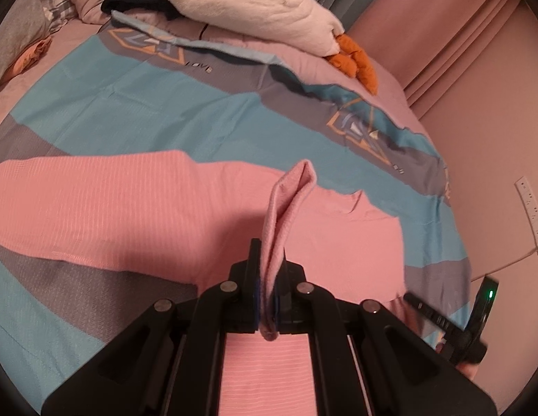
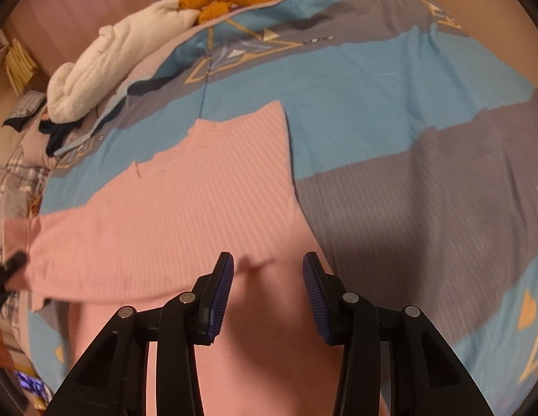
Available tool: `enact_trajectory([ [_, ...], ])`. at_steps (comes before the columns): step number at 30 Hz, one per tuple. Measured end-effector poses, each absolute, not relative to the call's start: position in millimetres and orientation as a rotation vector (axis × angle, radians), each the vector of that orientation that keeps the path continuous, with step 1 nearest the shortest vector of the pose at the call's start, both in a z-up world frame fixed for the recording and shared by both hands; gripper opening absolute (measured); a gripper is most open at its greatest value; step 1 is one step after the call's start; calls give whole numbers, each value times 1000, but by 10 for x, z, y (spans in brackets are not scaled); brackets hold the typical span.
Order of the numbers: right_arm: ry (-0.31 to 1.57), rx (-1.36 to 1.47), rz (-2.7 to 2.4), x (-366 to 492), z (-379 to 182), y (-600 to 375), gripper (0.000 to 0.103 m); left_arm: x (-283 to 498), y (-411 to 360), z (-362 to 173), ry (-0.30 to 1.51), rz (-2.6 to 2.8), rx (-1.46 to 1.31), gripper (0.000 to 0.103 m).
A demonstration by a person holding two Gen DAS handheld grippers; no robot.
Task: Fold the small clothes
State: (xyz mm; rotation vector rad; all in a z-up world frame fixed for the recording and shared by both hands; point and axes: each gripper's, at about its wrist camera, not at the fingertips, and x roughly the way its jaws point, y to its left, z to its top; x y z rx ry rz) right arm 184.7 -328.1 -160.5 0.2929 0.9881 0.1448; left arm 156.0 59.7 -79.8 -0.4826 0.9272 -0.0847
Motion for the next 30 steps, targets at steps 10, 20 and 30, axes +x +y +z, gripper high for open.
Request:
enact_trajectory([
  [10, 1051, 202, 93, 2096, -1770, -3069, 40, 1561, 719, -1125, 1005, -26, -493, 6],
  [20, 1053, 201, 91, 2116, -1785, -3079, 40, 1560, 722, -1230, 1029, -5, -473, 6],
  [30, 1047, 191, 83, 2108, -1806, -3060, 40, 1537, 764, -1392, 1075, 9, -455, 6],
])
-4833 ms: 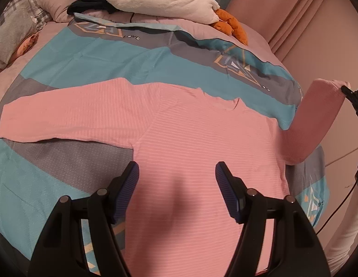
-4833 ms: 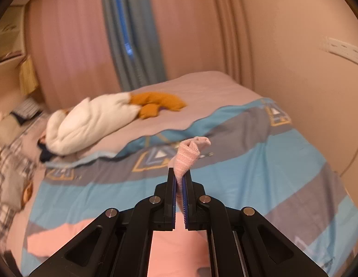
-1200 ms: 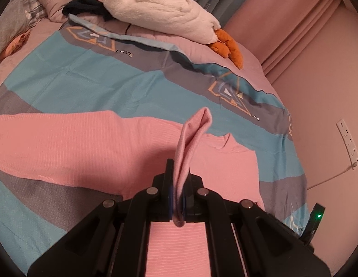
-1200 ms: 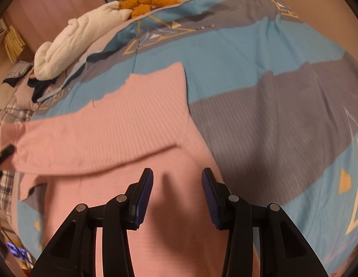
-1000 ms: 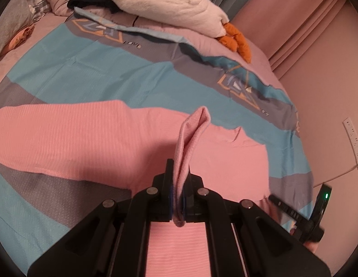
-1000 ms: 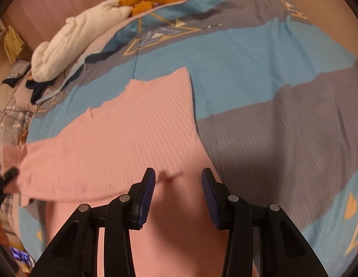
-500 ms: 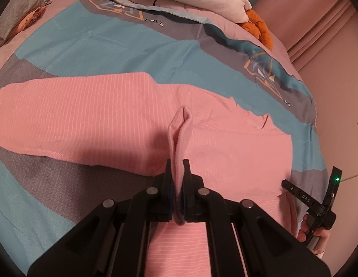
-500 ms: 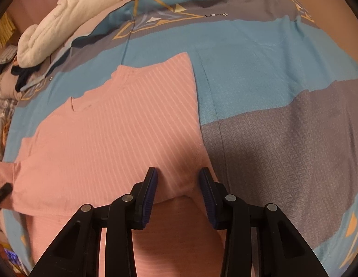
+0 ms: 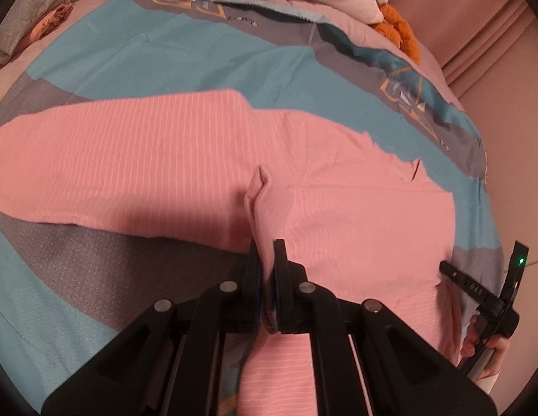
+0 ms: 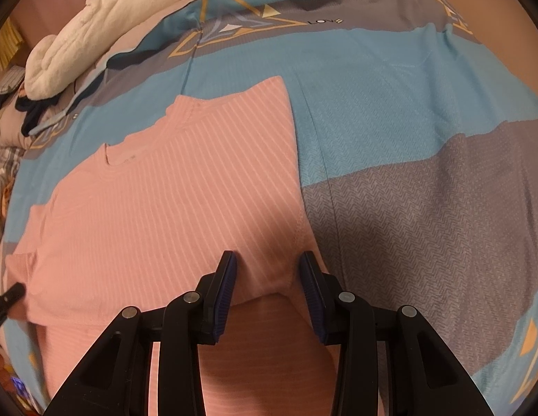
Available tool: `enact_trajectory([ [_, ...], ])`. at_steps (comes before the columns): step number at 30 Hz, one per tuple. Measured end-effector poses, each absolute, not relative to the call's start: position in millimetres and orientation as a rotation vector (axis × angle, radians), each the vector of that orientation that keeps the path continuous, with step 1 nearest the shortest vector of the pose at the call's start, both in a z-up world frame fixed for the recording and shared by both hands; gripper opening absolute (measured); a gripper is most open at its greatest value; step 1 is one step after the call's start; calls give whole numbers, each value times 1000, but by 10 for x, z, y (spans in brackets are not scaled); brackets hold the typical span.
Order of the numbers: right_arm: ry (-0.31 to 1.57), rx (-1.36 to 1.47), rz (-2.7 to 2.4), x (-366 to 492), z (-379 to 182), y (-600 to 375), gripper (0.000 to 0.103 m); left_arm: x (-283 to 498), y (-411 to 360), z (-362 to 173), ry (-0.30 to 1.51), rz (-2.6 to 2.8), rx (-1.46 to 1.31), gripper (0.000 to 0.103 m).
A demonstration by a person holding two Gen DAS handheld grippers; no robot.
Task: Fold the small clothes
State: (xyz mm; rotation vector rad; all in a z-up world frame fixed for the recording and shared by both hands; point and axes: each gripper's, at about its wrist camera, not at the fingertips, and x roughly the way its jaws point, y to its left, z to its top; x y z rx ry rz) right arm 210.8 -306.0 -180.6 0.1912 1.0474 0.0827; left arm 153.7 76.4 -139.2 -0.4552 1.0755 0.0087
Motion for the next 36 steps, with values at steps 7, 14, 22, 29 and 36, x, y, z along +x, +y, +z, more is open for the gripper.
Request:
enact_trajectory([
  [7, 1031, 191, 76, 2070, -1829, -3036, 40, 1539, 835, -1593, 1120, 37, -473, 10],
  [14, 1022, 206, 81, 2044, -1837, -3064, 40, 1567, 889, -1725, 1155, 32, -516, 12],
  [22, 1016, 211, 65, 2011, -1834, -3067, 40, 1536, 926, -1770, 1137, 16, -552, 13],
  [29, 1031, 196, 68, 2045, -1820, -3048, 40, 1502, 909, -1800, 1103, 22, -546, 13],
  [36, 1038, 190, 59, 2080, -1818, -3029, 40, 1495, 926, -1810, 1095, 25, -557, 13],
])
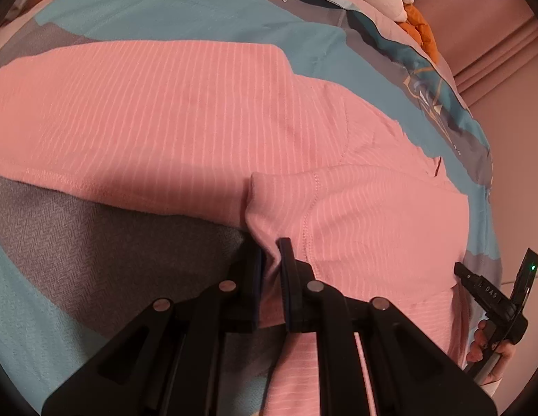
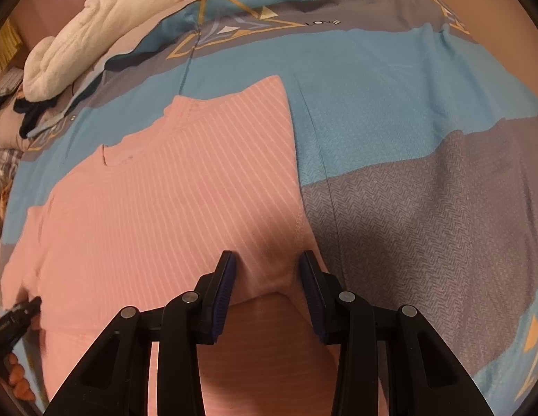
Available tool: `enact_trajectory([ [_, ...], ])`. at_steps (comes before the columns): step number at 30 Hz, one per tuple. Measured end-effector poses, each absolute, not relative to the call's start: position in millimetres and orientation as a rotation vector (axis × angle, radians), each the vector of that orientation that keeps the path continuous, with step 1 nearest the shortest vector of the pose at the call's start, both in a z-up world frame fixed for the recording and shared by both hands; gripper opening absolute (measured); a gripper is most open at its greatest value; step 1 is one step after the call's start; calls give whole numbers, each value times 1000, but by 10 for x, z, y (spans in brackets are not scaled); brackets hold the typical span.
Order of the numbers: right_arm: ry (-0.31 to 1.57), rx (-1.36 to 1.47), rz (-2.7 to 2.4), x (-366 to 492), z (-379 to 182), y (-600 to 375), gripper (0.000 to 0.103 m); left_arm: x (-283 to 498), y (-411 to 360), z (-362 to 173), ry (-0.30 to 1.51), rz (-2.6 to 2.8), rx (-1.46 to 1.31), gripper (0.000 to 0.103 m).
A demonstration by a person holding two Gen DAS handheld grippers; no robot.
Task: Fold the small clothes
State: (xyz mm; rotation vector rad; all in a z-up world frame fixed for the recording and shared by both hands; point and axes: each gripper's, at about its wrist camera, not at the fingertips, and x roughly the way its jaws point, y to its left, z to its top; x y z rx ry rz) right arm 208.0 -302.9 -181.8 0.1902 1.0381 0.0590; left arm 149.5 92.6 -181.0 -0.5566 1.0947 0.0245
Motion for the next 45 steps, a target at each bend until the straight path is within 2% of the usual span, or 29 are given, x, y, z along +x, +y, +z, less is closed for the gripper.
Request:
enact_trajectory([
  [45, 1021, 158, 1, 2063, -1861, -2935, 40, 1376, 854, -1801, 1027, 33, -546, 13],
])
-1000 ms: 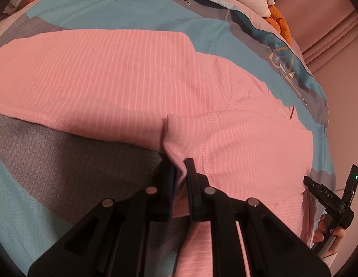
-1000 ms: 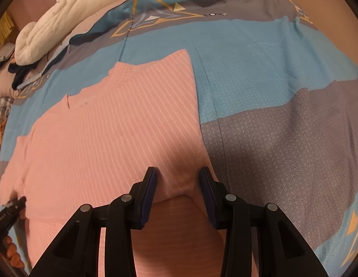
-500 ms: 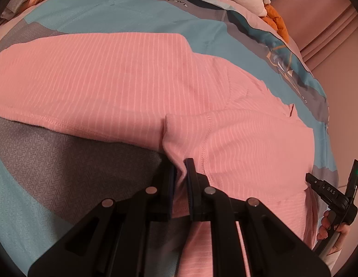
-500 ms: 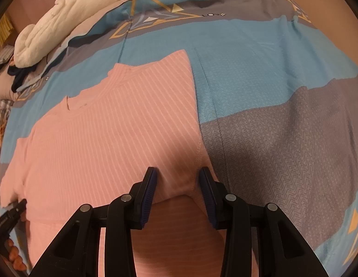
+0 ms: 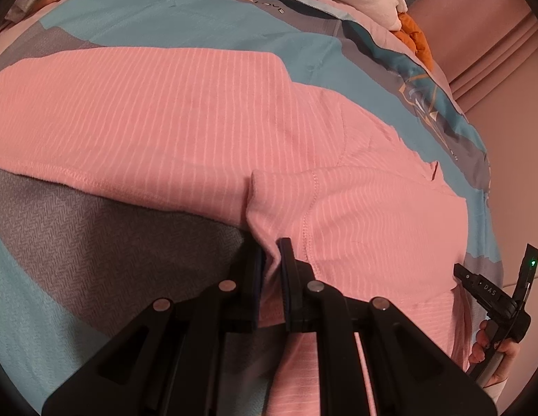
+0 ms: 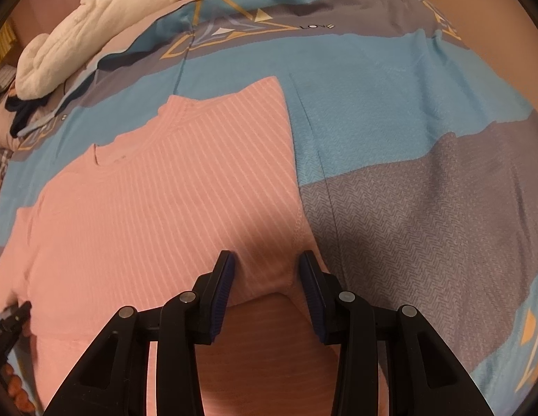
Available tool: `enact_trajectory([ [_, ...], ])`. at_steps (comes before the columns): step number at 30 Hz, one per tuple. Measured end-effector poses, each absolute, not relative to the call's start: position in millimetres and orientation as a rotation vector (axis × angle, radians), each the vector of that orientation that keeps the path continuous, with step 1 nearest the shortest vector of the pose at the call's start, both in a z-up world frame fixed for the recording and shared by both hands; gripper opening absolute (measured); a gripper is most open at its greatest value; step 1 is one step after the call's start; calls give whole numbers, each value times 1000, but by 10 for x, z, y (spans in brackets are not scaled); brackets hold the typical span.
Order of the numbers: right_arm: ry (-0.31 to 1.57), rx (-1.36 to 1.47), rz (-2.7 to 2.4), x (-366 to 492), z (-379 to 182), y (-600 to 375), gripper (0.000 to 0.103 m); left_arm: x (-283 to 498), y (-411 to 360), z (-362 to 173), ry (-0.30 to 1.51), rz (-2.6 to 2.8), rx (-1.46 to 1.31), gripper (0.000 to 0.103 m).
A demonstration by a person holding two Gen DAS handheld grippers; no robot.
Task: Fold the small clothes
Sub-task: 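Release the cuff and grasp the other sleeve's cuff with the left tool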
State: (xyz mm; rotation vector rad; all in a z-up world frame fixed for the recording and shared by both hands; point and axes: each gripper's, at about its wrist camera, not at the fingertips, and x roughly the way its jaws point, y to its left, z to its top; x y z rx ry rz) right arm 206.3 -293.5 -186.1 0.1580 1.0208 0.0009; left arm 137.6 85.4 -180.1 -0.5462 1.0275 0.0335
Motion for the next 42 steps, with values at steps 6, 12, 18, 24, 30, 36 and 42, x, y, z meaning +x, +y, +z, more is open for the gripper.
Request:
enact_trajectory([
  [6, 1016, 136, -14, 2067, -1853, -2934, 40, 1373, 883, -1771, 1047, 40, -577, 14],
  [12, 1002, 124, -25, 2051, -1796, -2933, 40, 1313, 919, -1582, 1061, 71, -559, 22],
  [18, 907, 193, 41, 1792, -1439, -3012, 58, 1042, 1189, -1130, 932, 129, -579, 70],
  [24, 753, 227, 105, 1400, -993, -3058, 83, 806, 1666, -905, 799, 313, -631, 91],
  [30, 705, 257, 137, 1204, -887, -3085, 85, 714, 2253, -1167, 810, 499, -742, 89],
  [36, 705, 204, 98, 1101, -880, -3056, 85, 531, 2746, -1462, 817, 604, -906, 80],
  [42, 726, 224, 108, 1072, -914, -3021, 85, 464, 3089, -1595, 746, 663, -1007, 66],
])
